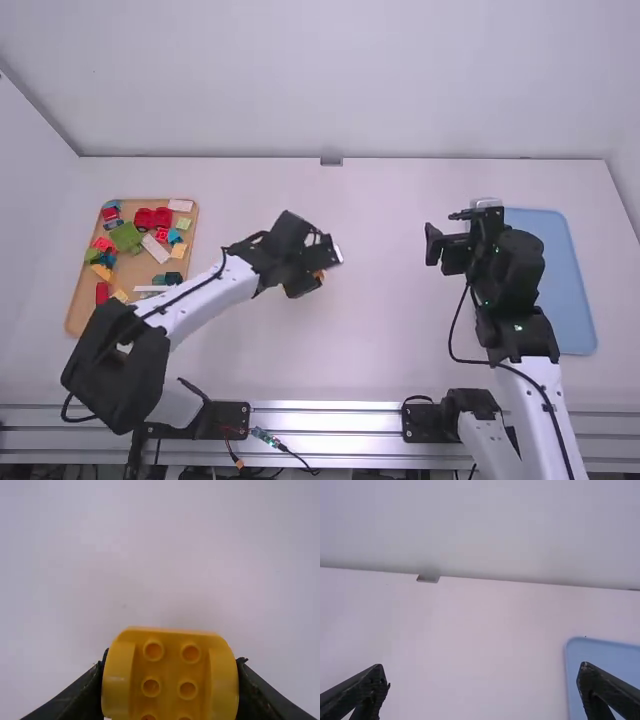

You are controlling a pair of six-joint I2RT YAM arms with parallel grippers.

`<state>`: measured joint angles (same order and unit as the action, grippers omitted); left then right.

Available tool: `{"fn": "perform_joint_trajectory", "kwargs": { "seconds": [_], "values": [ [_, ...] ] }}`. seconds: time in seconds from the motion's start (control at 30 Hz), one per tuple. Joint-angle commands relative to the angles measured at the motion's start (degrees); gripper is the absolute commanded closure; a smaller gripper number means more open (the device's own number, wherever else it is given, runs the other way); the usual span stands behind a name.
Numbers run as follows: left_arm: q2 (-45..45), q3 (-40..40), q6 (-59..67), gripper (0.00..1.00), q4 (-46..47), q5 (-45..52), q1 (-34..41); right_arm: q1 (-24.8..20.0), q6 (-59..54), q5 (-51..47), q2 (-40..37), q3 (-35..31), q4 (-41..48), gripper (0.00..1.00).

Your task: Assemble lego blocks to make yellow taxi

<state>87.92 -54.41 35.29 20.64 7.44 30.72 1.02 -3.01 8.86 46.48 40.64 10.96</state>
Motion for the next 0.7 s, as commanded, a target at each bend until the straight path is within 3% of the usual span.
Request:
{"fn": "perform_joint_trajectory", "kwargs": {
  "seconds": [0.0, 0.4, 0.67],
  "values": [
    [3.26, 0.11, 7.76, 0.98, -0.59, 0.72, 2.86, 0.13, 0.00, 0.31, -1.40, 1.81, 0.50, 0.01],
    [14.71, 0.07, 14.56, 0.98, -6.34, 4.13, 3.78, 0.15, 0.00, 0.28, -1.05, 1.81, 0.72, 0.01],
    [17.07, 0.07, 14.69, 0.98, -10.08, 6.34, 3.78, 0.13, 0.00, 0.28, -1.16, 1.81, 0.94, 0.01]
  ]
}}
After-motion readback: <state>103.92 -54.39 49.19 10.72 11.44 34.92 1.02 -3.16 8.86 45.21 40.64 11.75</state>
